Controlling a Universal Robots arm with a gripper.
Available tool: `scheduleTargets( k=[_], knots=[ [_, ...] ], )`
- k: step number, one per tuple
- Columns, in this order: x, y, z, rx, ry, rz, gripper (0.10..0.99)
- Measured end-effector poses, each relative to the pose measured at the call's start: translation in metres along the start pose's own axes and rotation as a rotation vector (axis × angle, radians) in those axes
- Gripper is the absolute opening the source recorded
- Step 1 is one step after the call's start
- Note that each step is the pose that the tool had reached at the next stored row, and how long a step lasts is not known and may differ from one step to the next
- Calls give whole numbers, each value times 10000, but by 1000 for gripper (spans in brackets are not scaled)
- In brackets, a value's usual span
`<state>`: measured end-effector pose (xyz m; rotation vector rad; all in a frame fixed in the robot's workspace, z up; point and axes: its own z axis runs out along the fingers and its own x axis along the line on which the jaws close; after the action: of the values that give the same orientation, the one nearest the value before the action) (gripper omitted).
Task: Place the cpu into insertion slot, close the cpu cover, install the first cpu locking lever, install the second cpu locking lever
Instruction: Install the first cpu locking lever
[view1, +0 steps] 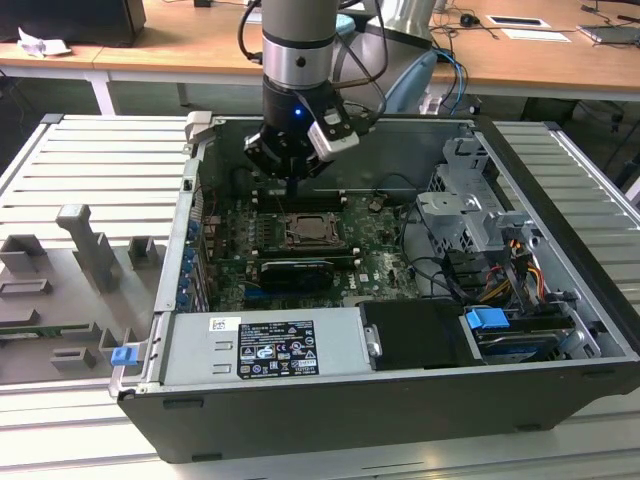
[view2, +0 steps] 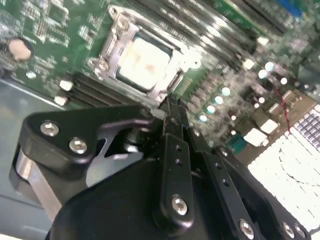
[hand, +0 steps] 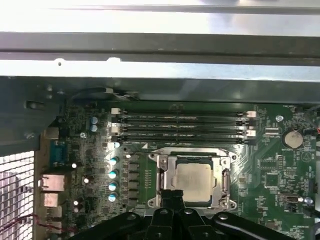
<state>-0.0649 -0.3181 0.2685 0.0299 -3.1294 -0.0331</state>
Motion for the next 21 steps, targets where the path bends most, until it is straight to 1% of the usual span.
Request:
scheduleTargets(
  k=[1,4,5,8,13,16,19,21],
  knots=[
    [56,1,1,-1,-1,0,106],
    [172,3,3,-3,0,1,106],
    [196,4,3,-3,0,2,106],
    [237,5,10,-4,-1,1,106],
    [277,5,32,-2,0,0,106],
    [355,7,39,-4,-2,1,106],
    [390,12,44,-2,0,0,106],
    [418,33,51,-2,0,1,106]
  ],
)
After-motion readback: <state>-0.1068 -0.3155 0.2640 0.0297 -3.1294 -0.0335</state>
